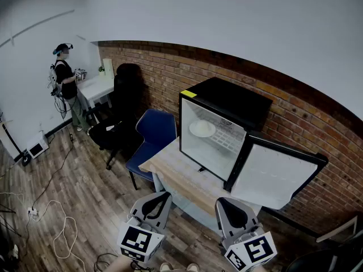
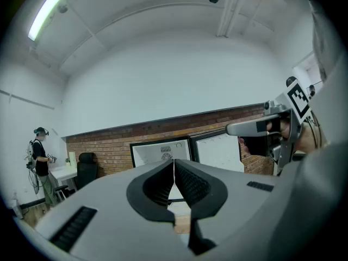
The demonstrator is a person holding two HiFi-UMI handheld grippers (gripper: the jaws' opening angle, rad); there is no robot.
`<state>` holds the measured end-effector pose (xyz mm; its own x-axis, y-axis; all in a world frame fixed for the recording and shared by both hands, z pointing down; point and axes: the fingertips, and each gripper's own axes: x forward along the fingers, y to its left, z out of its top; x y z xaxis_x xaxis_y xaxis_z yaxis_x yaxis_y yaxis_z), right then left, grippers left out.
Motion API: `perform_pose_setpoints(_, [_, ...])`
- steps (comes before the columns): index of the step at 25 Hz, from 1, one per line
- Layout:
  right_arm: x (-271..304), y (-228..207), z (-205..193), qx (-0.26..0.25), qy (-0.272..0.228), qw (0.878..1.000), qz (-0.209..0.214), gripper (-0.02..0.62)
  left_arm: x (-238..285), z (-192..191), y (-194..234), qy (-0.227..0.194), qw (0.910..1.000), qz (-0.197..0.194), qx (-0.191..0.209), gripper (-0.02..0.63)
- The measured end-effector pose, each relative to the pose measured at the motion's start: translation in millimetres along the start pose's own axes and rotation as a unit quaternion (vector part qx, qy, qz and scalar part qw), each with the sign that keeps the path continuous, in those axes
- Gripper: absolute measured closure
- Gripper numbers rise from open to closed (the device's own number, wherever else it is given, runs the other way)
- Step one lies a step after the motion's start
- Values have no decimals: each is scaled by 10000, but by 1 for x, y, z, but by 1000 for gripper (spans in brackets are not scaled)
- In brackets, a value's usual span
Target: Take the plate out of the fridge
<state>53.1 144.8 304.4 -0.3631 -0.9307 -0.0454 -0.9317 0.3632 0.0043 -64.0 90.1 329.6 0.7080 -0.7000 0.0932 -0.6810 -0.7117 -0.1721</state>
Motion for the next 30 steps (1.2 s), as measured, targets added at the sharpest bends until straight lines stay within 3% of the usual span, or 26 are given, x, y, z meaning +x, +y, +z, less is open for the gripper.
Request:
perform_pose_setpoints(8, [-4, -6, 0, 201, -113, 9997, -4, 563, 2, -2, -3, -21, 10000, 74, 5, 586])
perform_pose_setpoints(30, [-27, -24, -15, 68, 0, 9995, 305, 563, 8, -4, -43, 4, 9995, 330, 5, 586])
